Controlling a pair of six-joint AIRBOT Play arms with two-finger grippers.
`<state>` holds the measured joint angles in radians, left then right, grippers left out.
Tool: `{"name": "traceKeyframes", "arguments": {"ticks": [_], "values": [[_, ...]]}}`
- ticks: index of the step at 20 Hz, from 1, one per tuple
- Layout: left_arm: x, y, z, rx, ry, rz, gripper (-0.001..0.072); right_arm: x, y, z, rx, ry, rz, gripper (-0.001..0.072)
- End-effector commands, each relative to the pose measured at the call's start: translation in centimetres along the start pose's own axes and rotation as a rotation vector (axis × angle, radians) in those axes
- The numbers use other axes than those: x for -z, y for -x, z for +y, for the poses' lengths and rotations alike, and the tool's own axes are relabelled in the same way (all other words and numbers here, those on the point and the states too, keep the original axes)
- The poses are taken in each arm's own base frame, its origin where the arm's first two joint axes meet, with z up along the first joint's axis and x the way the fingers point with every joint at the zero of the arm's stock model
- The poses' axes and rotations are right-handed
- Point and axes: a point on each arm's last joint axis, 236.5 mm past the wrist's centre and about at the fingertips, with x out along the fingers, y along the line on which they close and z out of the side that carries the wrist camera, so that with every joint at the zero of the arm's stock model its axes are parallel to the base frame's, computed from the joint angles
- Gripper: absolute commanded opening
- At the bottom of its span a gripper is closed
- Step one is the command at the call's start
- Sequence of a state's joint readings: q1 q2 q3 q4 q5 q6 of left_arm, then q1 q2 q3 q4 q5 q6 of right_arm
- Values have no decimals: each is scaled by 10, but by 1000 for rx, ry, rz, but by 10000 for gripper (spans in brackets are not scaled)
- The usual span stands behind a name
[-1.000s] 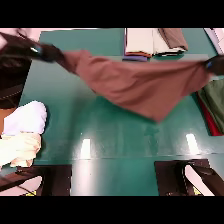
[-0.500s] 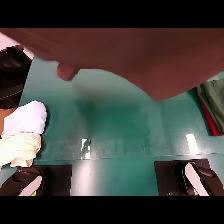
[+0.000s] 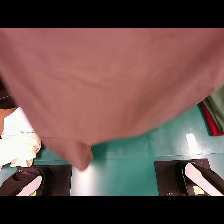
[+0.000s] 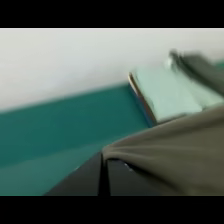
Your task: Fold the shirts.
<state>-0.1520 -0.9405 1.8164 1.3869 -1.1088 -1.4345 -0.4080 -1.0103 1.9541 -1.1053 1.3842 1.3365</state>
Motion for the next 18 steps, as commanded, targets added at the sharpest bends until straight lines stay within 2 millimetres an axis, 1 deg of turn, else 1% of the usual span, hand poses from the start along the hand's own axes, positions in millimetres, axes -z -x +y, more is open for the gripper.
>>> {"name": "traceKeyframes", "arguments": {"ticks": [1, 3, 5, 6, 7, 8, 9, 10, 11, 12, 13, 14, 15, 16, 18], "values": [[115, -104, 9, 27, 57, 343, 21, 79, -96, -6, -86, -76, 289, 14], [192, -156, 14, 38, 90, 530, 21, 142, -156, -2, -109, -77, 470, 14], [258, -195, 17, 44, 116, 671, 21, 191, -206, 5, -121, -73, 586, 14], [281, -211, 18, 44, 124, 714, 21, 208, -226, 9, -126, -90, 618, 15], [300, -224, 21, 42, 132, 739, 21, 221, -245, 14, -131, -110, 640, 15], [314, -237, 23, 35, 135, 751, 21, 231, -259, 18, -132, -126, 651, 15], [323, -245, 25, 32, 138, 752, 22, 239, -271, 22, -135, -135, 658, 16], [326, -251, 26, 28, 139, 747, 23, 244, -279, 24, -141, -139, 662, 16], [325, -253, 27, 24, 136, 736, 55, 247, -283, 23, -138, -142, 662, 36], [321, -255, 29, 18, 129, 722, 362, 246, -285, 22, -135, -143, 656, 236], [315, -253, 34, 6, 130, 721, 563, 243, -284, 16, -128, -151, 646, 400], [311, -248, 40, -2, 131, 735, 550, 239, -279, 15, -136, -166, 652, 401], [306, -238, 48, -12, 149, 762, 550, 237, -269, 13, -153, -182, 678, 400], [304, -226, 58, -26, 167, 788, 550, 240, -256, 9, -169, -183, 713, 400], [311, -195, 78, -51, 226, 863, 550, 259, -227, -5, -159, -189, 783, 400]]}}
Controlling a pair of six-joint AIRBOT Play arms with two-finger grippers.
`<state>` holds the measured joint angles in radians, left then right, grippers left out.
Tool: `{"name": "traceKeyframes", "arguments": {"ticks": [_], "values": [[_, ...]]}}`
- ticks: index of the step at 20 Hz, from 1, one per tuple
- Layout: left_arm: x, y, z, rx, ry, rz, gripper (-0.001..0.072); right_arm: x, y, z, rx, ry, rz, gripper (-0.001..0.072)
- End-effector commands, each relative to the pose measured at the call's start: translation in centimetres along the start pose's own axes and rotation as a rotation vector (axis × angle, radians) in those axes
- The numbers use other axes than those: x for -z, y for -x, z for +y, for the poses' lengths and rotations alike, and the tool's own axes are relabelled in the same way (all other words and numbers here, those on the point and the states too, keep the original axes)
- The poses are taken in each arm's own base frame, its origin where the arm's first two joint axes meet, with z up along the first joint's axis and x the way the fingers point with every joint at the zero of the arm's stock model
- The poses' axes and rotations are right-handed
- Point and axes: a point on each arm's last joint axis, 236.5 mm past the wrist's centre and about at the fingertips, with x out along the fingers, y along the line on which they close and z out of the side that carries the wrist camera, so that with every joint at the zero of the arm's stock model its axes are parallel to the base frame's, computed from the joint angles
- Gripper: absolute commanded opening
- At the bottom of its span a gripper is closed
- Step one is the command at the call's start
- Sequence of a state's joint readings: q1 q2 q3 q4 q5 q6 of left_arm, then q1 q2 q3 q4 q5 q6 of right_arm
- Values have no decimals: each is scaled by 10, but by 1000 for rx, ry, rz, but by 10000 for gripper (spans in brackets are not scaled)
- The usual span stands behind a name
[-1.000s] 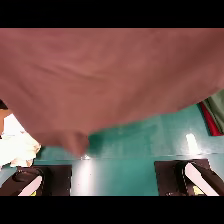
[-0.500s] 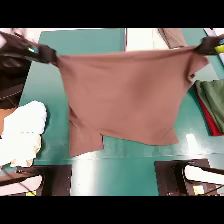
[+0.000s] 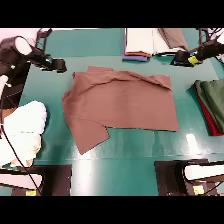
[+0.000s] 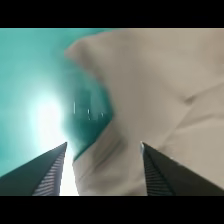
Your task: Fold the shirts.
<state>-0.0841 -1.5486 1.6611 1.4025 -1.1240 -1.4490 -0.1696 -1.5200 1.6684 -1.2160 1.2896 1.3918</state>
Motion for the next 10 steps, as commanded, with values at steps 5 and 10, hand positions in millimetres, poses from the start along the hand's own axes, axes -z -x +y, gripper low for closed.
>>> {"name": "traceKeyframes", "arguments": {"ticks": [5, 10], "values": [[128, 27, 49, -10, 212, 245, 551, 171, 9, -62, 3, -252, 276, 399], [230, 13, 28, 36, 305, 373, 550, 309, -4, -72, -47, -526, 464, 483]]}}
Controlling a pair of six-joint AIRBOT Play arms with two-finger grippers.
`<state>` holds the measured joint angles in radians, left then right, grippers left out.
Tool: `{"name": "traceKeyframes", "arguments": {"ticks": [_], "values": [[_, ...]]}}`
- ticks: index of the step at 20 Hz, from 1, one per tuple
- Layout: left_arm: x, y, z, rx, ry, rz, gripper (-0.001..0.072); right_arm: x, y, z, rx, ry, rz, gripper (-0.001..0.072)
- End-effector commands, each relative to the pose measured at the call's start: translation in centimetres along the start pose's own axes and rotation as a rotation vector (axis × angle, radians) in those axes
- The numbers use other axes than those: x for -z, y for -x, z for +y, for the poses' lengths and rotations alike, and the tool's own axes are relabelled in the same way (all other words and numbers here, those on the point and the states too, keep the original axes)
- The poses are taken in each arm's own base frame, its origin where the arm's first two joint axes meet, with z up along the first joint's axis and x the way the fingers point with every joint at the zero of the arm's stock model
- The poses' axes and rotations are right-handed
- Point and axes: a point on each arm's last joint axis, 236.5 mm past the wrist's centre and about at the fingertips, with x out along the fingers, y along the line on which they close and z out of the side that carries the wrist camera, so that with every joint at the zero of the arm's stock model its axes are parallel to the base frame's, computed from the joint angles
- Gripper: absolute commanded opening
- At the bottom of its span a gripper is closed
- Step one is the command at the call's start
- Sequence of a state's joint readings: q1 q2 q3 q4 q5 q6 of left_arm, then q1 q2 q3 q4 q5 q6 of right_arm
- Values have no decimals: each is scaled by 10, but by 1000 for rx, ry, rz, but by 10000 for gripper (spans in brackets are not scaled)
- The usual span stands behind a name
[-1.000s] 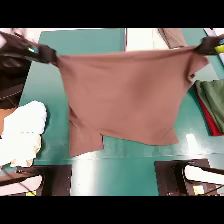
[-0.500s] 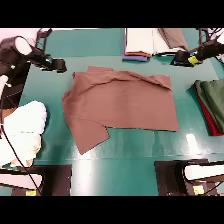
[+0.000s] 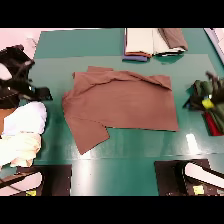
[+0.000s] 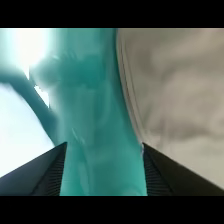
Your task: Fold the shirts.
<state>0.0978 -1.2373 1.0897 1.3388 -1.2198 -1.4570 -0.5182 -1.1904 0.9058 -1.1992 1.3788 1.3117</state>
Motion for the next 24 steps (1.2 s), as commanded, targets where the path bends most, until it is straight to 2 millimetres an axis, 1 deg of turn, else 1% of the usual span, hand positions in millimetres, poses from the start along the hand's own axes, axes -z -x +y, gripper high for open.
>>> {"name": "traceKeyframes", "arguments": {"ticks": [1, 2, 3, 4, 6, 8, 9, 11, 12, 13, 14, 16, 20, 22, 24], "values": [[55, -27, -2, 50, 71, 75, 551, 73, -37, -26, -54, -151, 129, 514], [58, -32, -6, 69, 86, 78, 551, 82, -45, -29, -62, -176, 143, 514], [59, -35, -9, 83, 99, 73, 550, 85, -51, -28, -71, -187, 146, 513], [58, -37, -12, 98, 110, 64, 551, 85, -56, -23, -99, -188, 132, 511], [53, -37, -16, 117, 123, 46, 551, 75, -61, -10, -157, -203, 87, 507], [52, -37, -16, 116, 123, 41, 551, 65, -64, -1, -165, -180, 54, 498], [51, -37, -16, 115, 123, 37, 550, 62, -66, 2, -157, -160, 45, 475], [51, -37, -16, 116, 124, 37, 550, 58, -72, 11, -134, -101, 36, 363], [51, -37, -16, 116, 124, 37, 550, 56, -74, 15, -126, -74, 32, 200], [51, -37, -16, 116, 124, 38, 550, 54, -74, 20, -121, -47, 31, 63], [52, -38, -16, 118, 126, 40, 550, 50, -72, 24, -119, -22, 27, 16], [56, -43, -20, 139, 147, 43, 550, 41, -63, 36, -120, 32, 16, 16], [63, -63, -31, 208, 217, 16, 550, 22, -48, 60, -118, 125, -20, 16], [68, -72, -41, 260, 252, 22, 550, 16, -45, 70, -116, 155, -35, 16], [74, -79, -48, 300, 254, 47, 549, 16, -44, 77, -116, 180, -36, 15]]}}
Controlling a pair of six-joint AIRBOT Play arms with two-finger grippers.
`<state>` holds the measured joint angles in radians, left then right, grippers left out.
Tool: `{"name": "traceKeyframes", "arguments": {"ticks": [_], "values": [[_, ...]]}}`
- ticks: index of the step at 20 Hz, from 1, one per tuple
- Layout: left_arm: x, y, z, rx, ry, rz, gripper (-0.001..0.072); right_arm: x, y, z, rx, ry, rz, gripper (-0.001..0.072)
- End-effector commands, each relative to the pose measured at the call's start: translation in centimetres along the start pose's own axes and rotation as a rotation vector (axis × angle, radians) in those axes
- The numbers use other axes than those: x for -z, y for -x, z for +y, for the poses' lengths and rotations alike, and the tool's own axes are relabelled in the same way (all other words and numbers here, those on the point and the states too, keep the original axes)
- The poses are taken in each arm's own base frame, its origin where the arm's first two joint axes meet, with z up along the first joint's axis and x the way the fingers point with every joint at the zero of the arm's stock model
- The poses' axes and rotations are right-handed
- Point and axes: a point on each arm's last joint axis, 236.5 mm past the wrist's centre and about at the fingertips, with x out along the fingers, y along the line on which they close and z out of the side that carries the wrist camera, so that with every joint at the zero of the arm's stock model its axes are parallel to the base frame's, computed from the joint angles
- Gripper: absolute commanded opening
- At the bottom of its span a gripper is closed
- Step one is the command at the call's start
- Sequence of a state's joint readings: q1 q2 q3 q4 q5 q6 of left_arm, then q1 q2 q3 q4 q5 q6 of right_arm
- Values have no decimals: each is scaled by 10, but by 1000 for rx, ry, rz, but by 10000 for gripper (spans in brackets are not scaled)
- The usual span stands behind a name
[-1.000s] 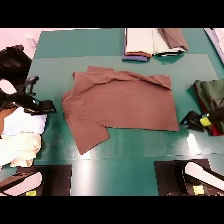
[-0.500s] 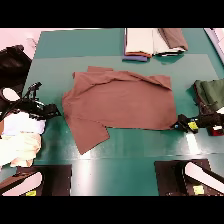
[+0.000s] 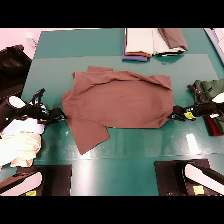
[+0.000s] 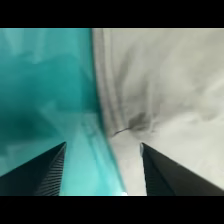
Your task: Fold the shirts.
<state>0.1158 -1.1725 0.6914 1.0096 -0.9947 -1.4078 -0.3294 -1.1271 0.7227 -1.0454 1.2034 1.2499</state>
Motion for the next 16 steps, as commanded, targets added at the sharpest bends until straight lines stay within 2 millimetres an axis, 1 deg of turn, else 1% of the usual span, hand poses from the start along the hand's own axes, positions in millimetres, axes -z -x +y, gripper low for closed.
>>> {"name": "traceKeyframes", "arguments": {"ticks": [1, 5, 9, 10, 12, 13, 14, 15, 16], "values": [[5, -14, -7, 63, 31, 8, 550, -7, 2, 15, -4, 46, -8, 15], [5, -16, -13, 83, 40, 10, 549, -6, 2, 15, -4, 30, -6, 16], [16, -27, -35, 75, -76, 28, 548, -4, 2, 16, -8, 22, 2, 16], [17, -28, -36, 73, -85, 28, 466, -4, 2, 16, -9, 23, 4, 16], [14, -24, -38, 72, -101, 30, 44, -5, 5, 18, -6, 30, -12, 16], [9, -19, -40, 66, -124, 23, 20, -8, 9, 19, -2, 38, -36, 15], [1, -10, -47, 69, -151, 14, 20, -12, 16, 22, 2, 51, -67, 15], [-9, 0, -57, 79, -178, 0, 20, -17, 25, 26, 6, 67, -103, 15], [-22, 17, -72, 96, -215, -25, 20, -26, 40, 33, 8, 94, -150, 15]]}}
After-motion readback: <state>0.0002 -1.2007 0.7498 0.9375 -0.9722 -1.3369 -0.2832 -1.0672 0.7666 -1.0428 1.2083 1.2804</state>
